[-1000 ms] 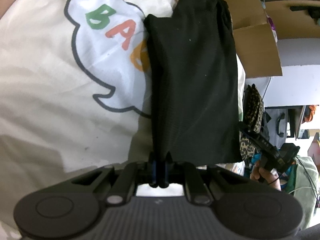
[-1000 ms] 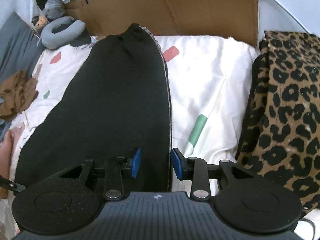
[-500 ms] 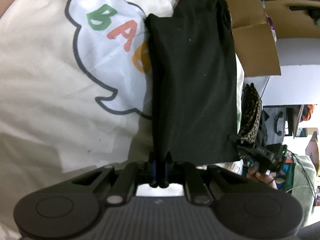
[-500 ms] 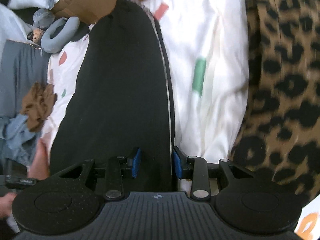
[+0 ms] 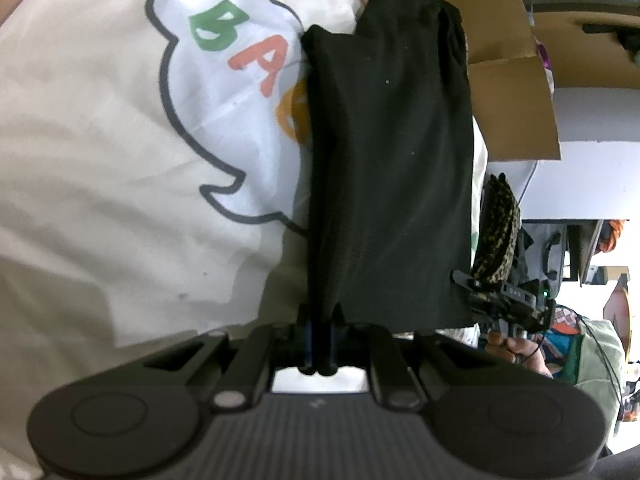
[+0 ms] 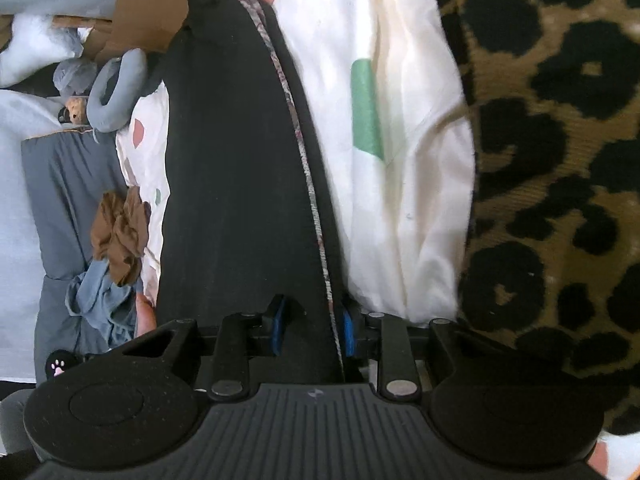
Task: Fold clothes
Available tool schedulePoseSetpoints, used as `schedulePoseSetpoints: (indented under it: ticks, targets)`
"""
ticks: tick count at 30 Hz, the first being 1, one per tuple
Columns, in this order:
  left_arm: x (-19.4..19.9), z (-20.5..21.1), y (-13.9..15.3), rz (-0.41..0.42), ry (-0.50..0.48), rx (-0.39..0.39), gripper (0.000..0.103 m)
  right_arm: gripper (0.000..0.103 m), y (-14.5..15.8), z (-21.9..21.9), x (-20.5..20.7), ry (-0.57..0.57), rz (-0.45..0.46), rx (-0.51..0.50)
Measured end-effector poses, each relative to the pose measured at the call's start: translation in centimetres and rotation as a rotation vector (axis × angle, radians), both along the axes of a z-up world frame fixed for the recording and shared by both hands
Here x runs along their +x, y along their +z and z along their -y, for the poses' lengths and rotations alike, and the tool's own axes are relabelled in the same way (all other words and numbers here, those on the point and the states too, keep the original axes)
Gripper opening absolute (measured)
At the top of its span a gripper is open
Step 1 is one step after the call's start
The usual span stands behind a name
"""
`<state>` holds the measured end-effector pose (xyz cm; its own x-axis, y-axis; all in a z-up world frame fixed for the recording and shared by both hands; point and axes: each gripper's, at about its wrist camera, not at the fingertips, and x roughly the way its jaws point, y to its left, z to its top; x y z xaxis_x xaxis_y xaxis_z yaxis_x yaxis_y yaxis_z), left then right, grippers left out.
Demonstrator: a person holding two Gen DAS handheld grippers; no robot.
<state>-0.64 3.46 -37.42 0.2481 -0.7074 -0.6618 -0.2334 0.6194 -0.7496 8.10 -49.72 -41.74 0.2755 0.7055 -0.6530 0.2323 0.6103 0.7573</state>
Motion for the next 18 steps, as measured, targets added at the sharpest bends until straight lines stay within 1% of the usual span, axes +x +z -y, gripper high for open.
schedulePoseSetpoints:
  ticks: [4,5,7,13,15,18]
  targets:
    - [-0.1,0.0,0.3,0.002,-0.003,-0.002,0.008,0.007,0.6,-0.1,-0.4,0.012,-0.014,-0.033]
    - [0.0,0.0,0.8,0.008,-0.007,0.003,0.008,0.005,0.9,-0.2,-0.6,0.011,-0.012,-0.037]
    - [0.3,0.3,1.7,0.023,-0.016,0.017,0.008,0.004,1.4,-0.4,-1.2,0.007,-0.009,-0.040]
    - [0.4,-1.0,4.1,0.043,-0.022,0.023,0.008,0.003,3.4,-1.1,-2.8,-0.001,0.010,-0.037]
    - [1.5,-0.8,4.8,0.050,-0.022,0.029,0.008,0.003,4.1,-1.3,-3.4,-0.004,0.020,-0.034]
    - [1.6,-2.0,5.9,0.057,-0.027,0.042,0.008,0.003,4.9,-2.1,-4.0,0.003,0.031,-0.027]
